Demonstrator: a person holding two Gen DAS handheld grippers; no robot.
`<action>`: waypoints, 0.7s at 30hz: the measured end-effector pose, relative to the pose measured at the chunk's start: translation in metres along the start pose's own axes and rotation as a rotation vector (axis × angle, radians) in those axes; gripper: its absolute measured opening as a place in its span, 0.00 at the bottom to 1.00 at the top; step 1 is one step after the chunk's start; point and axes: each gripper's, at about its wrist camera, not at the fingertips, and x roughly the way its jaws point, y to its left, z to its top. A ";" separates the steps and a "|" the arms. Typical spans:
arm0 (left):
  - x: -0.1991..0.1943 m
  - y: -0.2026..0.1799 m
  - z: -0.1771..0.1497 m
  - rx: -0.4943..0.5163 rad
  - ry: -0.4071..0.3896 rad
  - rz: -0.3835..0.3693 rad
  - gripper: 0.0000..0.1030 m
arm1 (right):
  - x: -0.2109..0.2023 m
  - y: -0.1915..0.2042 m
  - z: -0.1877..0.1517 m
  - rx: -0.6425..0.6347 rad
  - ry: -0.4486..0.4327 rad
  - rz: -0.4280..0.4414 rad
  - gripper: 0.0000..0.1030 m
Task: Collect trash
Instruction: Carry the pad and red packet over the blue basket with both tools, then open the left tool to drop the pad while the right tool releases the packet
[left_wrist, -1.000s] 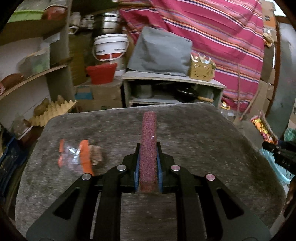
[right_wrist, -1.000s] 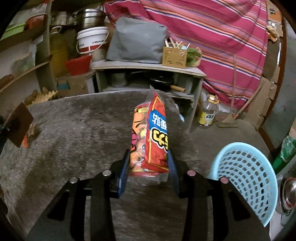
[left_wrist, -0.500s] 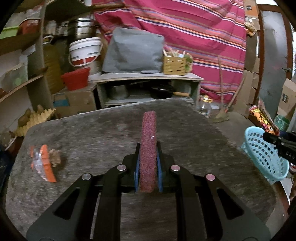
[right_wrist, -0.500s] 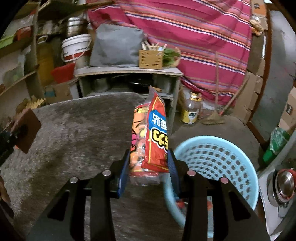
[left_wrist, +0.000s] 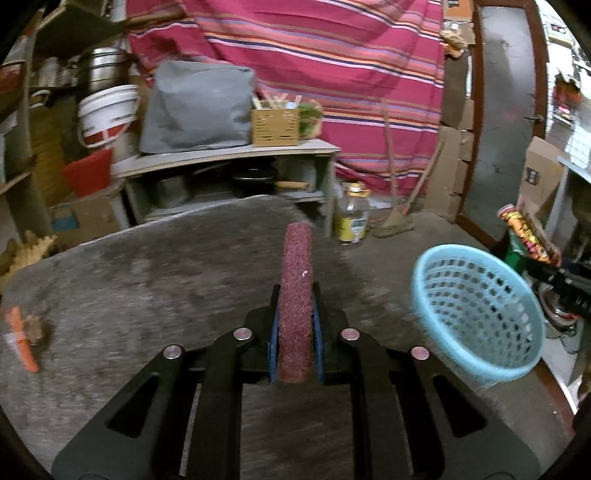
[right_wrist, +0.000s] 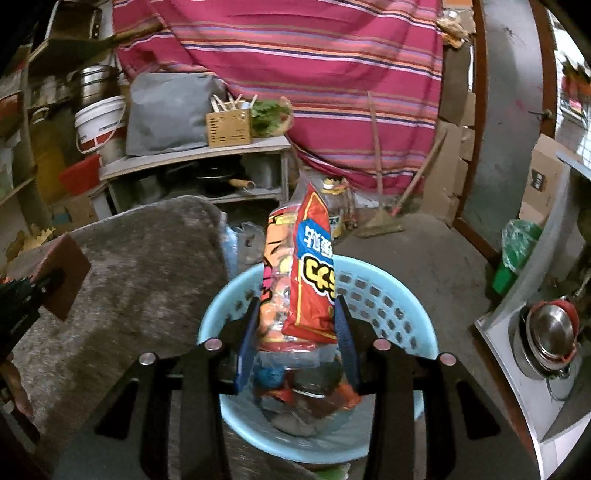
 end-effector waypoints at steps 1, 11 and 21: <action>0.003 -0.008 0.000 -0.001 0.001 -0.016 0.13 | 0.001 -0.005 -0.001 0.007 0.005 -0.003 0.38; 0.034 -0.100 0.012 0.090 0.003 -0.128 0.13 | 0.024 -0.056 -0.007 0.079 0.069 -0.047 0.38; 0.060 -0.151 0.016 0.129 0.012 -0.212 0.13 | 0.037 -0.082 -0.007 0.138 0.084 -0.068 0.38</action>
